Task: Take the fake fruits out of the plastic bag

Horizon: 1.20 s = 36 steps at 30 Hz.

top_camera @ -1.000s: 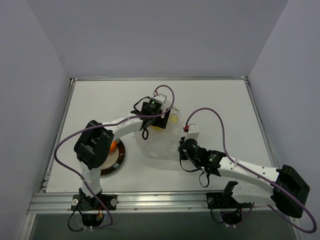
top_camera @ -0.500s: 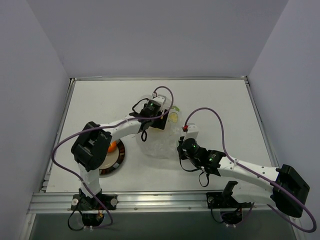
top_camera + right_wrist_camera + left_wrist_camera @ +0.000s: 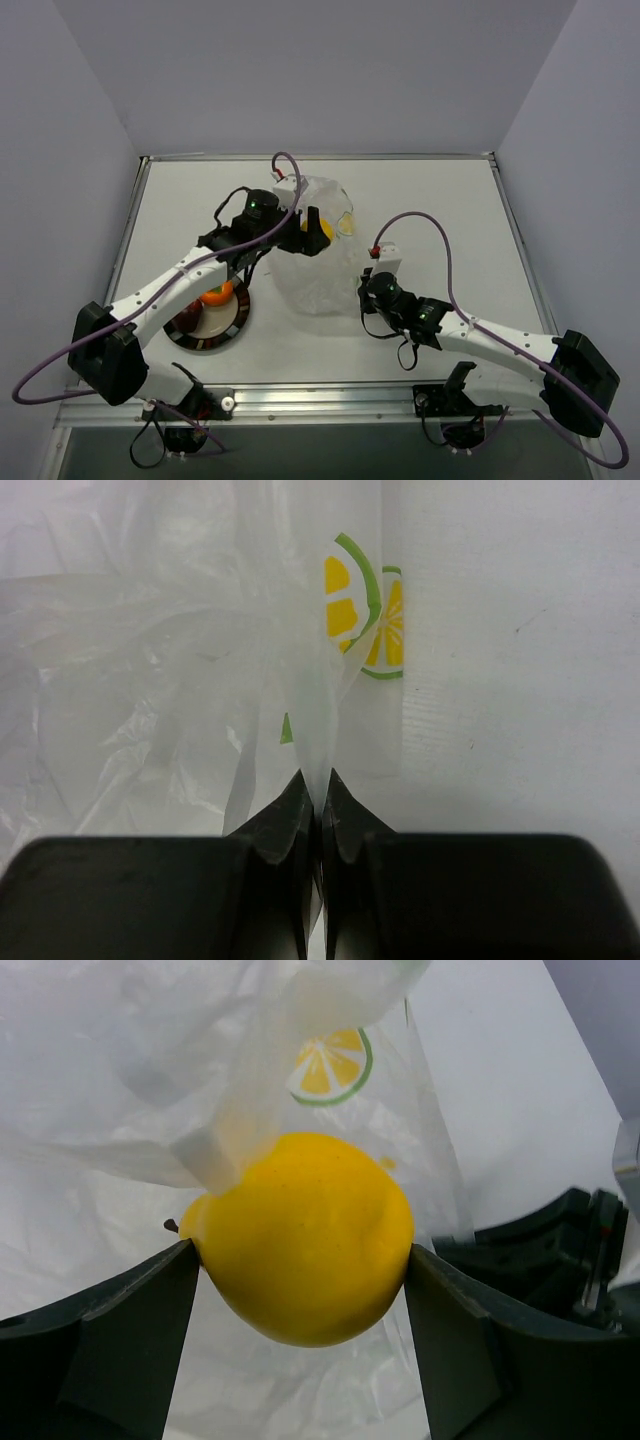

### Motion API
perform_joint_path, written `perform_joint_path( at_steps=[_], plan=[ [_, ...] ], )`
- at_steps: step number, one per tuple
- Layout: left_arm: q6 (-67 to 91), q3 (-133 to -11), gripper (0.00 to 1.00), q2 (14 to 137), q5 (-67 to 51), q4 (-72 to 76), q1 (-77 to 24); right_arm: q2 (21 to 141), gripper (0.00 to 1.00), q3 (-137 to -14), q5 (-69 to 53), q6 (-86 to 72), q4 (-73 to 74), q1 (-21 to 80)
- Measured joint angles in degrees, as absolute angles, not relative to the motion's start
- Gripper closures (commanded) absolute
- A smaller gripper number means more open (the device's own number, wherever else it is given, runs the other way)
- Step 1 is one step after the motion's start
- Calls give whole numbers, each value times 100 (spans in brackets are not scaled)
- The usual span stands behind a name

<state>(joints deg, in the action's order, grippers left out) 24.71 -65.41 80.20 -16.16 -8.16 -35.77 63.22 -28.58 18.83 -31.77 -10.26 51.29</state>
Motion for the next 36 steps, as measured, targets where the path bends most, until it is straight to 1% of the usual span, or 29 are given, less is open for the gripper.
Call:
perform_joint_path(
  at_steps=[5,9,11,14,18,21,26,33,36],
  plan=[
    [2473,-6130,71,7446,-2220,-1529,-3356,6322,100,-2858,1905,-3157,-1100,5059],
    [2528,-5655,72,6379,-2082,-2462,-3122,6322,100,-2858,1907,-3133,-1146,5004],
    [2674,-5586,72,5736,-1667,-2987,-3030,6322,100,-2858,1905,-3129,-1170,4971],
    [3116,-5586,72,4733,-672,-3859,-3006,6322,100,-2858,1896,-3116,-1214,4910],
    [3765,-5577,72,4007,436,-4901,-3006,6322,100,-2858,1839,-3098,-1278,4840],
    [4174,-5428,72,4023,1000,-5352,-2995,6320,100,-2858,1791,-3087,-1304,4834],
    [4722,-4713,71,4362,1525,-5487,-2995,6276,100,-2856,1706,-3076,-1332,4834],
    [5048,-4198,70,5065,1743,-4915,-2995,6267,100,-2856,1599,-3079,-1441,4829],
    [5175,-3957,67,5205,1769,-4547,-2995,6267,100,-2856,1597,-3079,-1444,4829]
  ],
)
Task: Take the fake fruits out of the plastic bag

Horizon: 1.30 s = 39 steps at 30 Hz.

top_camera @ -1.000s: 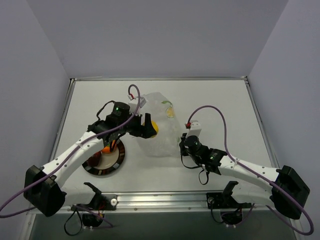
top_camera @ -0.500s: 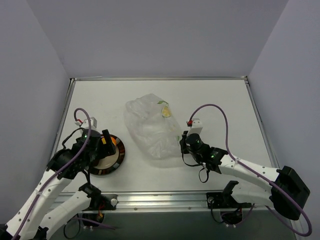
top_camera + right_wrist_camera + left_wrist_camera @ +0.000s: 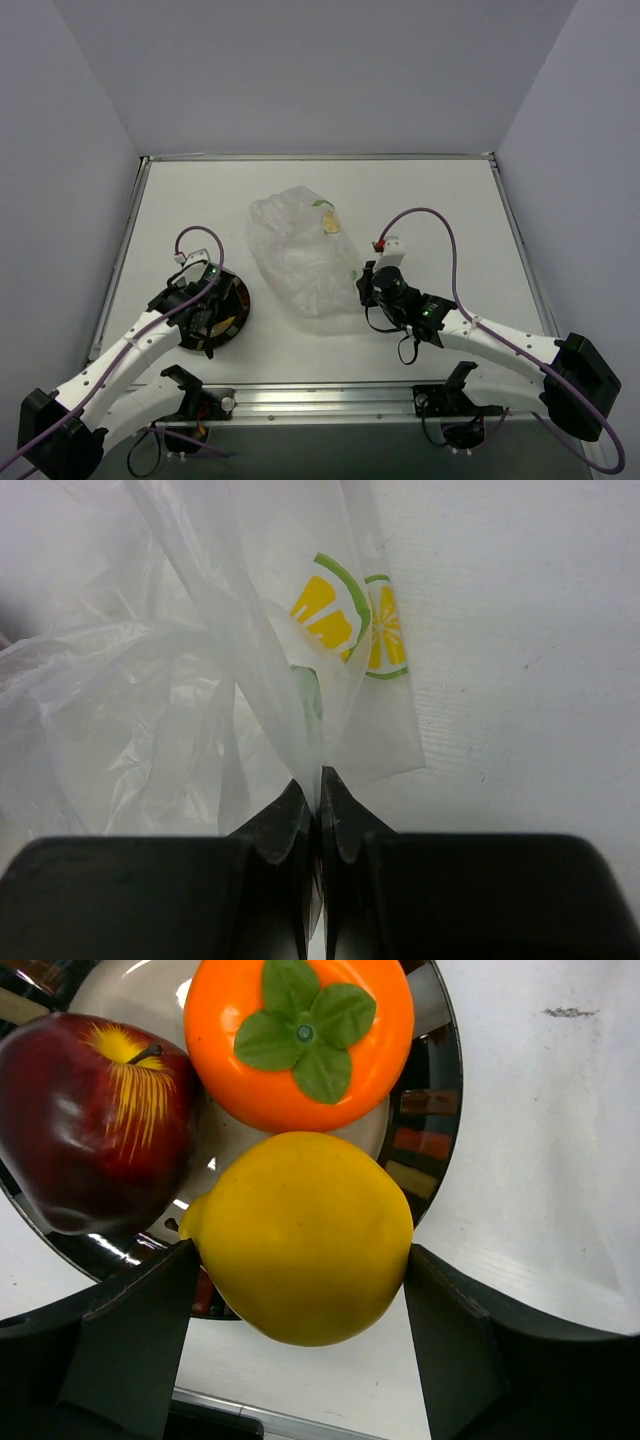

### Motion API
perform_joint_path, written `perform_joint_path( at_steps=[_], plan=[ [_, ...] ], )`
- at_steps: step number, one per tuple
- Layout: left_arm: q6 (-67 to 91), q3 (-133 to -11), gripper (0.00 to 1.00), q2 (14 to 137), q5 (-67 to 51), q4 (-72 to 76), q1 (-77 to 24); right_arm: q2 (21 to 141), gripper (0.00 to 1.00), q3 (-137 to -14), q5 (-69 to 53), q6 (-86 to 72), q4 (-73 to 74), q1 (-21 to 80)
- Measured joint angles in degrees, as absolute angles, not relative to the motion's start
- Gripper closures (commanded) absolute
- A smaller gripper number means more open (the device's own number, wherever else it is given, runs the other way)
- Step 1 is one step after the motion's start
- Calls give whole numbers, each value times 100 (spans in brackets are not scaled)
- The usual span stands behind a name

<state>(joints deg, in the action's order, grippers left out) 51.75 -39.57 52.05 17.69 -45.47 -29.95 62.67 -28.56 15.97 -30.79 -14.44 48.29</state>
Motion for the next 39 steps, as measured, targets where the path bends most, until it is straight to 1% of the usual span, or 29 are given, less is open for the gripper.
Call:
perform_joint_path(
  at_steps=[4,5,8,9,11,12,15,16,18,19,23,27,29,30,31,33,34,36,37,39],
  plan=[
    [5374,-3651,62,5190,1798,-4309,-2995,6267,100,-2856,1592,-3076,-1444,4829],
    [5430,-3579,55,5175,1815,-4276,-2995,6267,100,-2856,1592,-3076,-1444,4829],
    [5540,-3380,42,5111,1855,-4235,-2995,6267,99,-2856,1592,-3074,-1444,4829],
    [5568,-3332,34,5098,1870,-4224,-2995,6267,98,-2856,1592,-3074,-1444,4829],
    [5599,-3288,26,5094,1920,-4178,-2995,6259,98,-2858,1590,-3074,-1437,4829],
    [5603,-3288,15,5094,1940,-4160,-2995,6243,97,-2858,1588,-3072,-1437,4829],
    [5612,-3288,9,5072,1957,-4145,-2995,6167,91,-2919,1562,-3055,-1361,4829],
    [5614,-3288,4,5048,1955,-4147,-2995,6145,86,-2971,1557,-3048,-1321,4829],
    [5614,-3288,6,4945,1944,-4163,-2998,6088,80,-3083,1553,-3026,-1253,4829],
    [5612,-3297,6,4864,1929,-4182,-3002,6045,75,-3133,1551,-3017,-1234,4829],
    [5601,-3459,6,4447,1890,-4359,-3103,5778,65,-3262,1553,-3013,-1109,4829],
    [5485,-4014,6,4110,1859,-4550,-3240,5478,59,-3387,1559,-3015,-913,4829],
    [5349,-4370,6,3959,1824,-4547,-3321,5367,51,-3433,1570,-3017,-823,4829],
    [5245,-4517,6,3881,1802,-4517,-3363,5308,50,-3452,1601,-3020,-773,4829],
    [5124,-4652,6,3802,1758,-4473,-3400,5249,42,-3476,1629,-3011,-698,4829],
    [4847,-4897,6,3677,1671,-4329,-3463,5116,32,-3548,1723,-3006,-528,4829],
    [4676,-5026,6,3636,1643,-4263,-3487,5033,20,-3590,1789,-2993,-443,4829],
    [4324,-5306,6,3568,1634,-4117,-3498,4842,9,-3680,1970,-2969,-276,4829],
    [4134,-5454,6,3538,1649,-4049,-3498,4722,0,-3730,2069,-2961,-213,4829],
    [3743,-5776,6,3516,1691,-3918,-3498,4423,0,-3857,2351,-2932,-49,4829]
  ],
)
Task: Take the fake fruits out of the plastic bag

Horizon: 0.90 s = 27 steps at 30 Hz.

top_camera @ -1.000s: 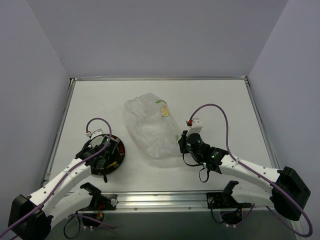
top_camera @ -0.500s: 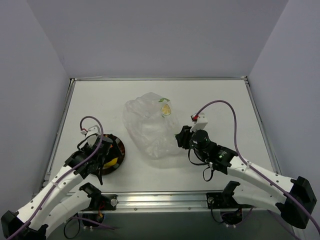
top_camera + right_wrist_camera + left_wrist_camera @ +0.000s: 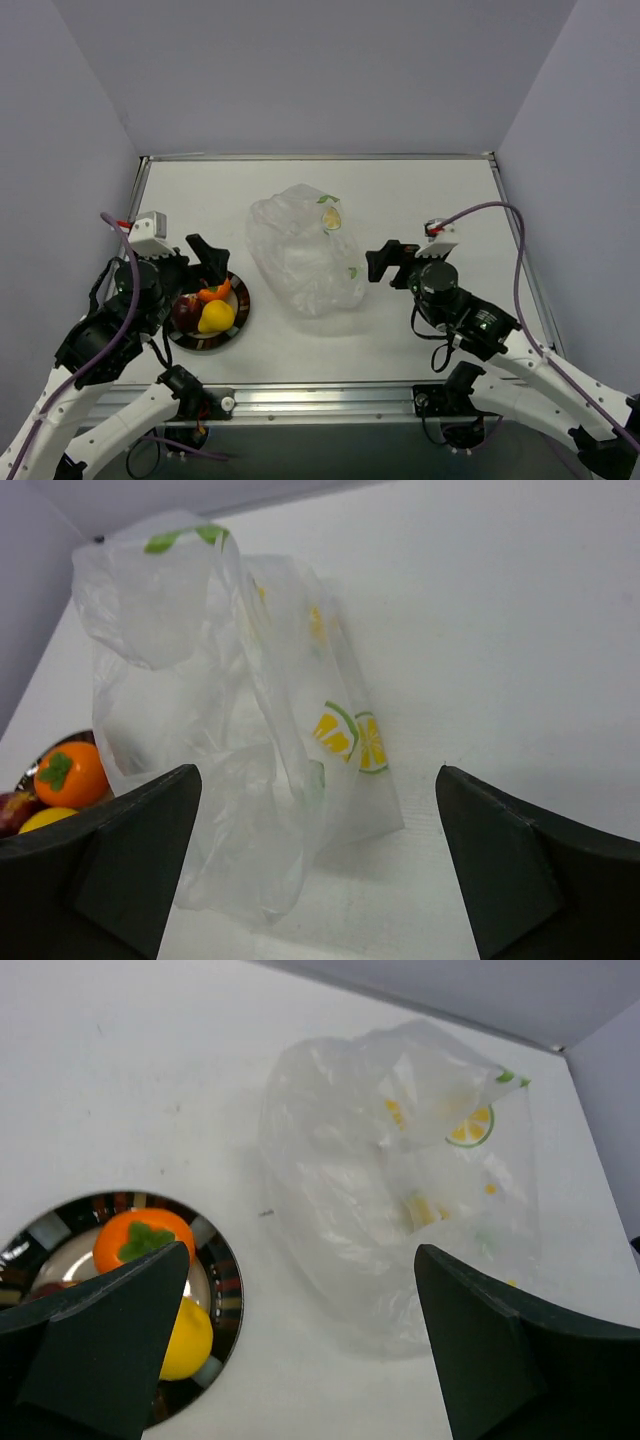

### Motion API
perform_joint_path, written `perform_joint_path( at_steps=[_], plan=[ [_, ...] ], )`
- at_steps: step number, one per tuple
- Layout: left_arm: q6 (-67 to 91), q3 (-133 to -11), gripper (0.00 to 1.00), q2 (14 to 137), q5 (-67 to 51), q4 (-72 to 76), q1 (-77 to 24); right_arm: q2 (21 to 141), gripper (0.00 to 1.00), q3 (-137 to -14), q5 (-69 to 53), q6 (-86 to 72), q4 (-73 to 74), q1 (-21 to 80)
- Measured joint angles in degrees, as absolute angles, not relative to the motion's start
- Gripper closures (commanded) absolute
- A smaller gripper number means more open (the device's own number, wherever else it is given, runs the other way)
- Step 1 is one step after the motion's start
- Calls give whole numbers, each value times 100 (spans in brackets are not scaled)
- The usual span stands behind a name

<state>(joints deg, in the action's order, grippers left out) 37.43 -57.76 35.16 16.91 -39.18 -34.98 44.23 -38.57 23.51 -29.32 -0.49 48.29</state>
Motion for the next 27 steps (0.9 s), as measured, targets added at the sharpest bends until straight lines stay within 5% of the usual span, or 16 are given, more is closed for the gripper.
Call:
perform_joint_path(
  at_steps=[12,27],
  plan=[
    [2141,-6267,6,3170,1940,-3636,-3503,2373,0,-3972,4357,-2995,239,4829],
    [1597,-5487,6,3420,1780,-3402,-3393,3789,0,-4244,5024,-2744,425,4803]
  ],
)
